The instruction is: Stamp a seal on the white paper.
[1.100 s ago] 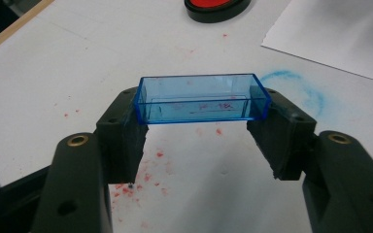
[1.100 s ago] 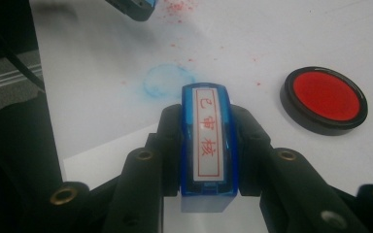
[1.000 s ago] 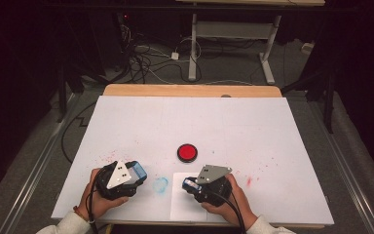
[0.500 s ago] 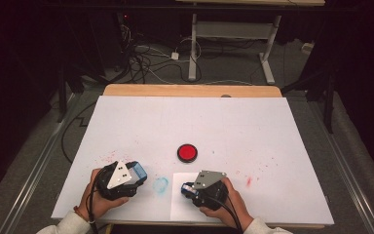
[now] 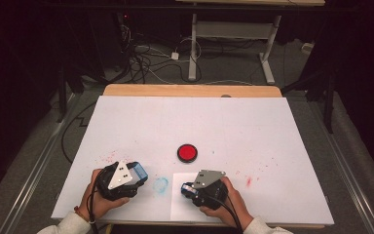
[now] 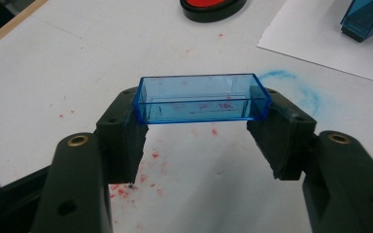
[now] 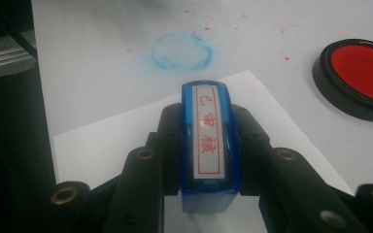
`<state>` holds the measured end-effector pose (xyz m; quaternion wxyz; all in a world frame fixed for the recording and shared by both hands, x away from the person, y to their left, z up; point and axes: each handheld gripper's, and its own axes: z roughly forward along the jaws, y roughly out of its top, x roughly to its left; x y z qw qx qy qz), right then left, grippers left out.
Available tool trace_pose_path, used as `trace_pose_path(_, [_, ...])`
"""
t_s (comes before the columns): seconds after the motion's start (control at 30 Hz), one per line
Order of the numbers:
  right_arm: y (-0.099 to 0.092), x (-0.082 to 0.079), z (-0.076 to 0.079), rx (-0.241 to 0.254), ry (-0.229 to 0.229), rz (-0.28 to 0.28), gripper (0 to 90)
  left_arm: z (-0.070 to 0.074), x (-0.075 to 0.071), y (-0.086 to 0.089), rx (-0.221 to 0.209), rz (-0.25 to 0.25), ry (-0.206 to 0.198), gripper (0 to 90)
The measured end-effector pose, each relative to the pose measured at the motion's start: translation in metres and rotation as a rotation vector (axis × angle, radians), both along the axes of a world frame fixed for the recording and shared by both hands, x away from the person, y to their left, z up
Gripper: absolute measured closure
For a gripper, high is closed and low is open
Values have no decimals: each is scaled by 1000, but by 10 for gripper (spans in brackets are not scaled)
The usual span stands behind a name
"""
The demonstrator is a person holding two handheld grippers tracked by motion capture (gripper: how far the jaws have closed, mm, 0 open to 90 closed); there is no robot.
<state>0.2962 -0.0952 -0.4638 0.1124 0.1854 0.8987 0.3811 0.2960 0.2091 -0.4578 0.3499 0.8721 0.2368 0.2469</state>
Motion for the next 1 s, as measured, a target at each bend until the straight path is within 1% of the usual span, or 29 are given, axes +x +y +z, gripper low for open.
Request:
trace_pose_path(0.13, [0,0,0,-1,2,-3,701,0,0,-1,1,-2,0,391])
trace_pose_path(0.27, [2,0,0,-11,-1,-4,701,0,0,-1,-1,-3,-1,392])
trace_pose_path(0.3, [2,-1,1,-14,3,-13,701,0,0,-1,-1,-3,0,392])
trace_pose_path(0.43, [3,1,1,-20,19,-12,701,-1,0,-2,1,-3,0,391])
trace_pose_path(0.47, [3,2,2,-23,21,-5,701,-1,0,-2,2,-4,0,391])
trace_pose_path(0.63, [0,5,1,-2,51,-11,700,0,0,-2,2,-5,1,391])
trace_pose_path(0.83, [0,3,-1,3,36,-13,700,-1,0,-2,2,-5,3,391])
trace_pose_path(1.0, [0,4,0,-1,45,-16,698,0,0,-2,1,-5,1,391])
